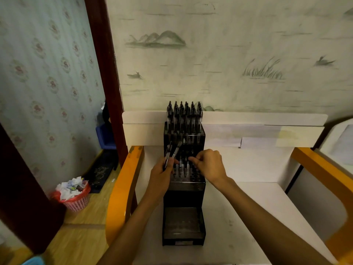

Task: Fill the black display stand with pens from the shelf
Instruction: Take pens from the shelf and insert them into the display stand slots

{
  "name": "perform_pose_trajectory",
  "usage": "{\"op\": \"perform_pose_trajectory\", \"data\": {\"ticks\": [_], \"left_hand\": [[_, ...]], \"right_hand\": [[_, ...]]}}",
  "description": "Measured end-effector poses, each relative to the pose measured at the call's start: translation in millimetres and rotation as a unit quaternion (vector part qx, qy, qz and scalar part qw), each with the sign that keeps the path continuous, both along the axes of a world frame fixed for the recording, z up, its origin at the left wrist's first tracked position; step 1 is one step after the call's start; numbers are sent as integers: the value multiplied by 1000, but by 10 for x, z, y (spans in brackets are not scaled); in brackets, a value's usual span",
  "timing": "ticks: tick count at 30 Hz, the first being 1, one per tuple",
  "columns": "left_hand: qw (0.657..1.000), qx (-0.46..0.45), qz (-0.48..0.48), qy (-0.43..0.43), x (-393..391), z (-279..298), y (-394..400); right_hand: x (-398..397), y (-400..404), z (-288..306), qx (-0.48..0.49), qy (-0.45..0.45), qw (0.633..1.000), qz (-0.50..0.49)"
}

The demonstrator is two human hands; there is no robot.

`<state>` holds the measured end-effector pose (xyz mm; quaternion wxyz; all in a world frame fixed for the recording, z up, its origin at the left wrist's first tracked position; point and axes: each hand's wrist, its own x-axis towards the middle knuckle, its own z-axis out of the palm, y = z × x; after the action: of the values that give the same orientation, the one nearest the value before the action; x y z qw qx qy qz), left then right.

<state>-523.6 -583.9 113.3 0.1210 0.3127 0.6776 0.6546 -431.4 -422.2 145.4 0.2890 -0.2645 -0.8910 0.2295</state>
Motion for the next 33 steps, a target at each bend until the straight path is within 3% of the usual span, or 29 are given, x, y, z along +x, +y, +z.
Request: {"op": "perform_pose_trajectory", "data": {"ticks": [3,7,15,22,26,33], "left_hand": [[1000,2,-5,-4,5,6,34],[1000,9,-19,-2,38,29,85],[998,-10,-62,-14,102,85,149],[996,-72,23,54,-72,37,53],[998,-50,12,45,-152,54,-19],[999,-6,8,33,-159,119,-76]], "right_hand": [[33,-14,67,-97,63,993,28],[70,-72,240,-342,157,914,155],[92,-90,341,-388,196,888,150],[160,128,436,-225,248,941,51],[159,219,383,-94,206,974,8],[153,169,296,20,154,988,6]]}}
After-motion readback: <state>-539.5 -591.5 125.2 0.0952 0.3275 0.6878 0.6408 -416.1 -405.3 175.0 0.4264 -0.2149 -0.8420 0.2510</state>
